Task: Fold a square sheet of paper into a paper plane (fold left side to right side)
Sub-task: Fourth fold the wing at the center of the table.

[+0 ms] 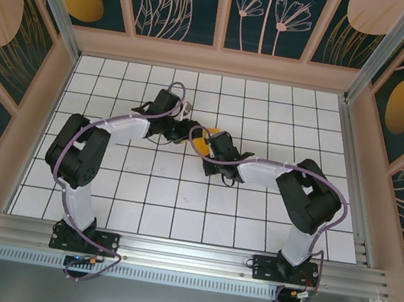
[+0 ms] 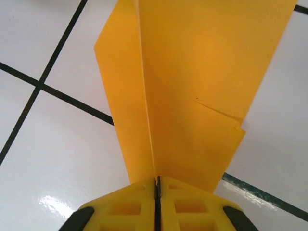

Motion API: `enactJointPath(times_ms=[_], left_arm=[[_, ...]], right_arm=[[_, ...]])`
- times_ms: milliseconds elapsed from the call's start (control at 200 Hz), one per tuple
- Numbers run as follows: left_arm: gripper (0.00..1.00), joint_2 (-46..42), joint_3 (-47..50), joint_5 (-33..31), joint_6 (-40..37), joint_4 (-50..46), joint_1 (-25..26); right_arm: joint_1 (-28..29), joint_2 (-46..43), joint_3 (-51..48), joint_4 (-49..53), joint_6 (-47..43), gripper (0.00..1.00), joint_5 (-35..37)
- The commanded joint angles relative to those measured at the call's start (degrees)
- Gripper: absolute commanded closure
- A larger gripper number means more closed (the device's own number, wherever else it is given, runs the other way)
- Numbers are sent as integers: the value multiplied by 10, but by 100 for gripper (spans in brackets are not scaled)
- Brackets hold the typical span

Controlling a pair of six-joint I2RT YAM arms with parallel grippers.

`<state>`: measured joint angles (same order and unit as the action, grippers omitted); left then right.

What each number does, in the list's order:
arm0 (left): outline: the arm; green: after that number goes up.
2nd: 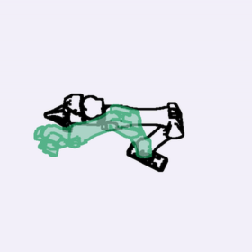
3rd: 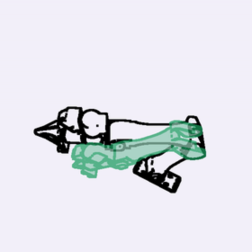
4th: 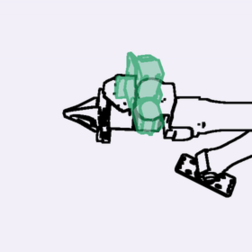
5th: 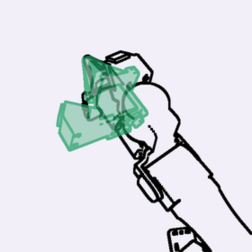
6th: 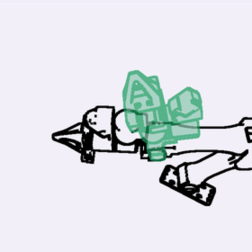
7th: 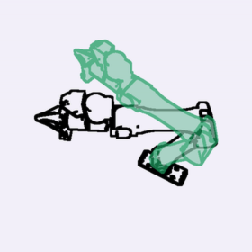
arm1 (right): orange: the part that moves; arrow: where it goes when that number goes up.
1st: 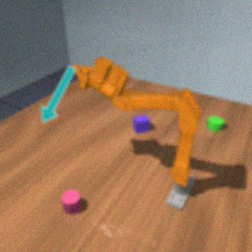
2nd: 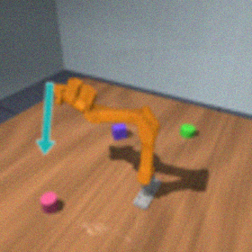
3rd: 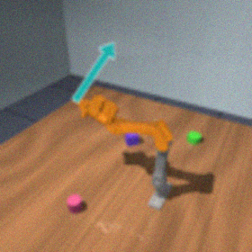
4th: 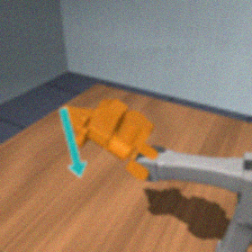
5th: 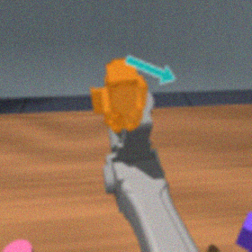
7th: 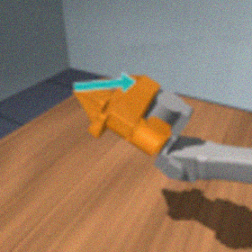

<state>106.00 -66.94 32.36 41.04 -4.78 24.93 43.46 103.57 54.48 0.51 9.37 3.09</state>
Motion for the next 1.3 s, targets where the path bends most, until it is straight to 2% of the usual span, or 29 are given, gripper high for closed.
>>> enactJointPath(times_ms=[0,165,485,736,1026,1291], left_arm=[[46,-44,10,-1,-10,-5,-20],[45,-55,35,4,-11,7,-31],[58,5,44,27,16,61,0],[59,65,2,30,24,67,30],[60,98,-23,23,23,56,34],[65,117,-36,19,19,46,38]], right_arm=[[-7,-8,-11,-11,8,89,-38],[-18,-20,-21,-26,21,90,-73],[-63,-54,-67,-101,78,91,-189],[-80,-54,-89,-132,99,92,-222],[-86,-44,-102,-151,108,92,-233],[-95,-43,-111,-165,117,92,-242]])
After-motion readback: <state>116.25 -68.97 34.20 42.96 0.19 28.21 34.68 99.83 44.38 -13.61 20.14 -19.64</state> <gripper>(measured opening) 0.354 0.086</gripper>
